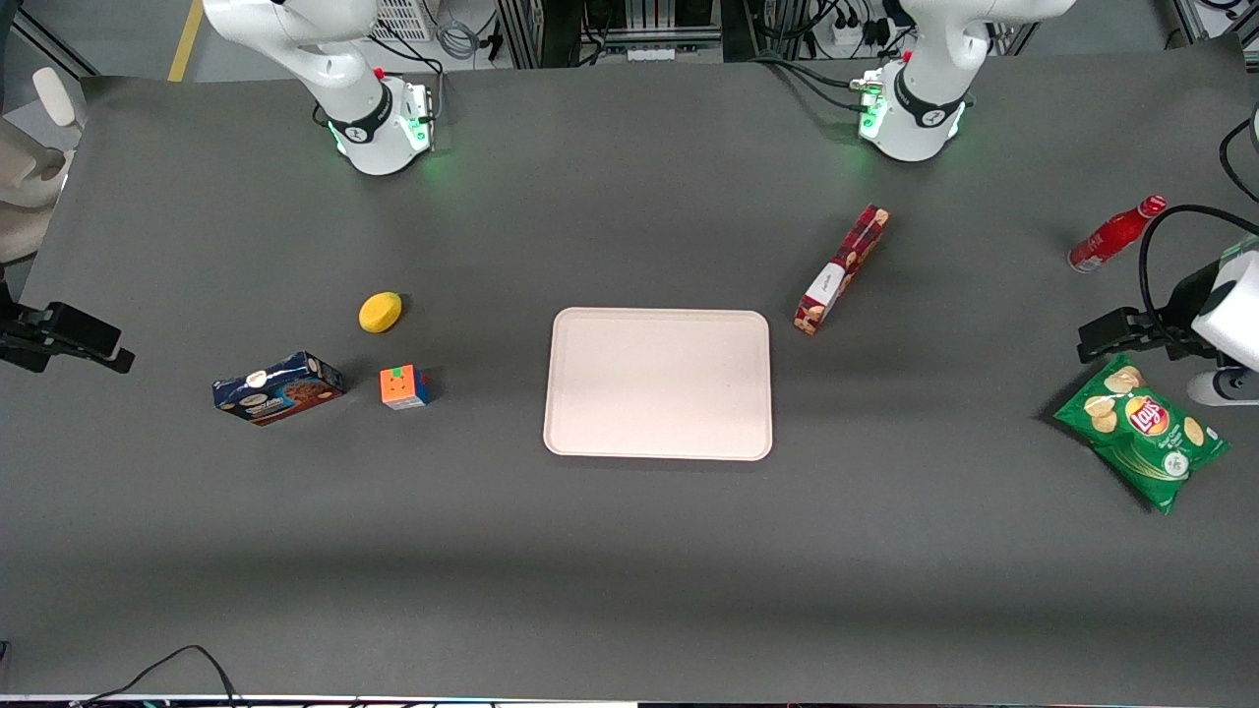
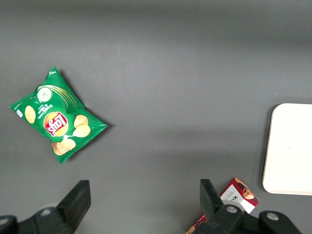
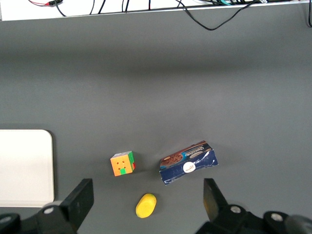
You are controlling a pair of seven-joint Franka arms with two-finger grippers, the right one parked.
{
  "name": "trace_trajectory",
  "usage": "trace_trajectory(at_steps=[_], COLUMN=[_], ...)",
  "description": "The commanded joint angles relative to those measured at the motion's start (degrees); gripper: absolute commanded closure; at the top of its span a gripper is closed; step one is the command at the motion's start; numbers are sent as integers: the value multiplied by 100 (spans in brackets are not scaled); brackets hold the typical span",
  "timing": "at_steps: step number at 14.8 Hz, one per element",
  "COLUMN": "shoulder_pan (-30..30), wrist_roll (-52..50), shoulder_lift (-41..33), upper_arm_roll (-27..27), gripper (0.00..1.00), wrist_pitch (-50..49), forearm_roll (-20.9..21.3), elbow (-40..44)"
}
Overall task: Place red cookie box on tray
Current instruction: 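Move the left gripper down over the red tartan cookie box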
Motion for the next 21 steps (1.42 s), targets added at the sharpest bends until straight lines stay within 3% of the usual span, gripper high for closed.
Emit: trace_trajectory(at_steps=[1,4,8,12,16,19,21], shoulder_pan=[-61,-122,-149,-202,-271,-561,-842], wrist_roll=[66,40,469,400,426,426,435], shoulder_lift=[69,95,139,-9,-852,-1607,-1802], upper_arm_roll=[6,-99,-793,-1285,-1409,-1567,-1576], gripper=[0,0,0,0,0,0,0], wrist_pitch=[-31,-154,-1083,-929,273,1546,2041], forearm_roll=[96,131,105,70,35,8,-53], elbow=[132,114,26,-552,-2298,-3880,-4507])
